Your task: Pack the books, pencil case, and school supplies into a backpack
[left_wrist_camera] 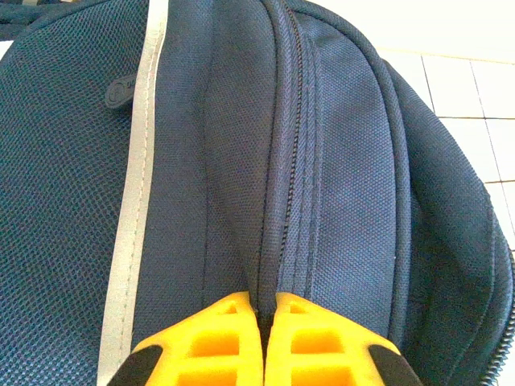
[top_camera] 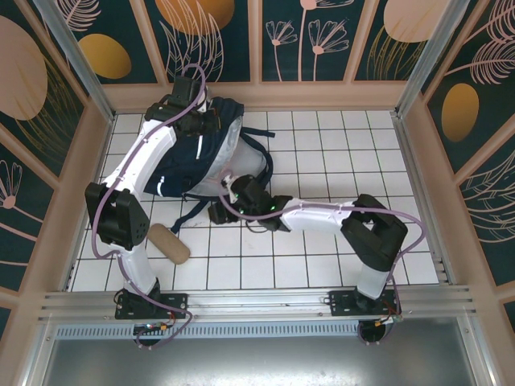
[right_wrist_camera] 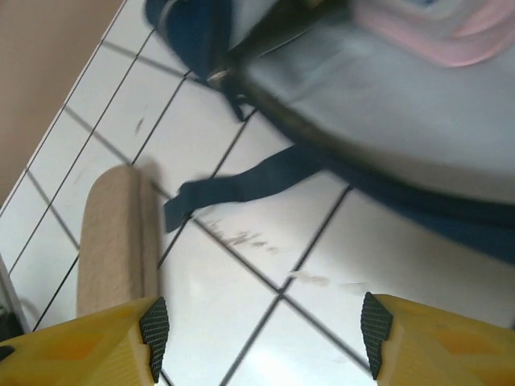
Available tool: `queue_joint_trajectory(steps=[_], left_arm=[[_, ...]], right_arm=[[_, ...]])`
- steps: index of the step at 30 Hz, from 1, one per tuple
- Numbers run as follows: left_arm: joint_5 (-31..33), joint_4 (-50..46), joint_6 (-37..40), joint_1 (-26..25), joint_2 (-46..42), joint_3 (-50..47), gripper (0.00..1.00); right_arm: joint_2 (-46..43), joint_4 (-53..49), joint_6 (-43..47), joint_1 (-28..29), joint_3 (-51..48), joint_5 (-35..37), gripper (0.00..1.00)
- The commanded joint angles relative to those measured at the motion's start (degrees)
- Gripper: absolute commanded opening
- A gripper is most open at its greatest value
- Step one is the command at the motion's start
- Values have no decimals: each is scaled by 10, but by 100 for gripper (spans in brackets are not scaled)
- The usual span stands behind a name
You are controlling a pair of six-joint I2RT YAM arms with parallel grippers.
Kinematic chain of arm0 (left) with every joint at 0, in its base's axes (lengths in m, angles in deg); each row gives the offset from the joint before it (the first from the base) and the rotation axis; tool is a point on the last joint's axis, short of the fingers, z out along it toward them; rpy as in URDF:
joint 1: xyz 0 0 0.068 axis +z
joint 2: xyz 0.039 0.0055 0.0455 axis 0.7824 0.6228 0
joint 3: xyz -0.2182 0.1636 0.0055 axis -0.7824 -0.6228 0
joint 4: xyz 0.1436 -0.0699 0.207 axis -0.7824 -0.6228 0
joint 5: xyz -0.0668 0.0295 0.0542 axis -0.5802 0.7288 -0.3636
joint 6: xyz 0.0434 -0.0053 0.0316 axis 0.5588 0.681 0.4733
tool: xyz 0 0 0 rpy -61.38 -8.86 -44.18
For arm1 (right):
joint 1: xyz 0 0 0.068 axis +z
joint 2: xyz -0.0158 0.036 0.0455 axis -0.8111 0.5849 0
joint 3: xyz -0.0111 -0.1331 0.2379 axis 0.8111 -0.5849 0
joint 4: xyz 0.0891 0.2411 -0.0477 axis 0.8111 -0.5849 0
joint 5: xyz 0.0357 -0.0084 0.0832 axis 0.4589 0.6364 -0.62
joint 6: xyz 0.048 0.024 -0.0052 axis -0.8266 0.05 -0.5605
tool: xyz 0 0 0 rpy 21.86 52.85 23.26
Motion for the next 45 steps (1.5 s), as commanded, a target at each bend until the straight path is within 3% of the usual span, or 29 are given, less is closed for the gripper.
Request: queue_joint_trajectory(steps=[1,8,17,29,37,45], left_arm=[[-13,51,-10,10,-32,2,0],[-14,43,-7,13,-36,-3,0],[-14,41,-3,14,-46,-24,0],[-16,48,0,14,-56,-48,0],[-16,50,-2,14,-54,-48,0],[-16,62,-9,15,-50,-46,0]], right_arm=[[38,28,49,41,32,42,71],[136,12,91,109,123,48,74],[217,5,115,145,197,13,81],[302,-55,141,161,284,51,82],[286,-53,149,165,257,69,63],[192,-45,120,152,190,104,56]])
